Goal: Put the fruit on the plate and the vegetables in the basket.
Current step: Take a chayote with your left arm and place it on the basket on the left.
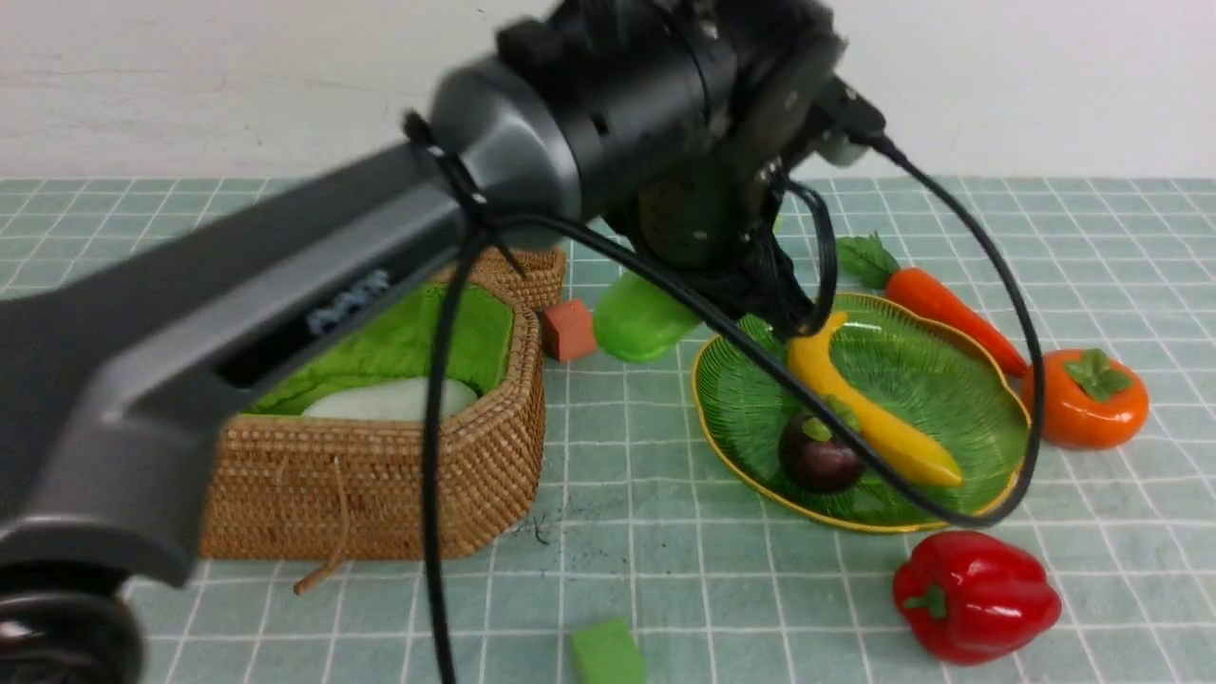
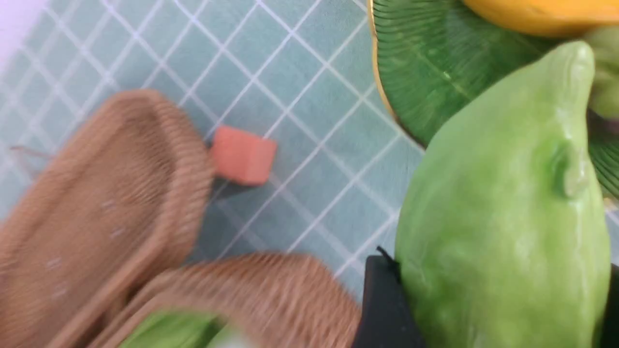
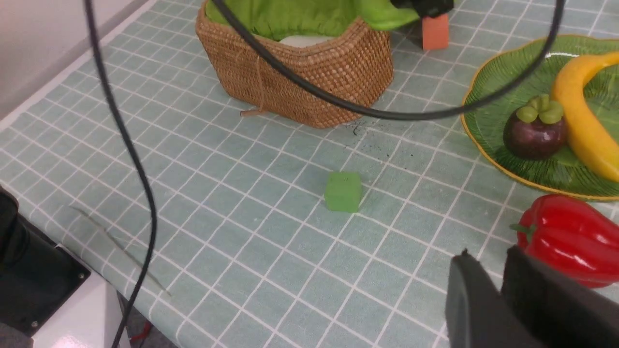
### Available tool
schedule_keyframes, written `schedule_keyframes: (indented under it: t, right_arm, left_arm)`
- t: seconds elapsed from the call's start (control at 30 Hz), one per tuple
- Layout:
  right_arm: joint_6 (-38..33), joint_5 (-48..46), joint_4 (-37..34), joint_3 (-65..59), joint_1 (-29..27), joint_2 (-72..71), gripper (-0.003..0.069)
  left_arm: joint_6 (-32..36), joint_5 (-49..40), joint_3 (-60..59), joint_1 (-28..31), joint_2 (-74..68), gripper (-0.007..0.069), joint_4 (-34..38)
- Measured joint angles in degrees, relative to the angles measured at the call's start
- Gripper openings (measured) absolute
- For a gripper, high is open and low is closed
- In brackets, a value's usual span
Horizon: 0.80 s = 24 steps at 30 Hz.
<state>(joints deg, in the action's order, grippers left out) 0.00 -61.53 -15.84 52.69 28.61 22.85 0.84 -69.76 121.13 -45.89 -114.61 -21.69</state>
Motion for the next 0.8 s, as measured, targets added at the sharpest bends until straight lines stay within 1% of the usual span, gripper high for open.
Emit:
schedule_keyframes:
  t: [0.17,0.23,0.3,0.37,0.4,0.43,0.53,0.67,0.8]
  right_arm:
    - [0.0,0.75,0.0,0.0,0.0,0.0,0.0108]
    - [0.0,0.8,0.0,0.0,0.0,0.0,0.0108]
    - [0.0,0.86,-0.39,0.0,0.0,0.0,0.0108]
    - [0.0,0.86,-0.85,0.0,0.0,0.0,0.0108]
    - [0.0,0.86,-0.83,0.0,0.0,0.0,0.0108]
    - [-0.58,0.86,-1.13,0.0,0.0,0.0,0.0108]
    - [-1.22,0.86,-2.66,0.0,0.0,0.0,0.0108]
    - [-2.62,0.91,-5.55,0.0,0.0,0.0,0.0108]
    - [-4.24,0.24,-8.56,0.0,0.0,0.0,0.0108]
  left_arm:
    - [5.1,-0.88,-7.75,2.2,10.79,0.0444,-0.59]
    - [9.58,-0.88,-15.93,4.4,16.93,0.0444,-0.54]
    - [16.28,-0.88,-23.22,7.34,22.24,0.0444,-0.48]
    - [22.37,0.4,-29.64,11.62,25.26,0.0444,-0.34]
    - [23.63,1.03,-30.7,12.55,25.59,0.0444,-0.34]
    - [27.53,3.26,-33.7,15.69,25.95,0.0444,-0.5]
    - [32.83,8.59,-36.74,21.24,24.18,0.0444,-0.71]
    - [34.79,12.74,-37.18,25.29,20.43,0.0444,-0.18]
    - [35.0,16.08,-37.22,26.27,17.3,0.0444,0.06]
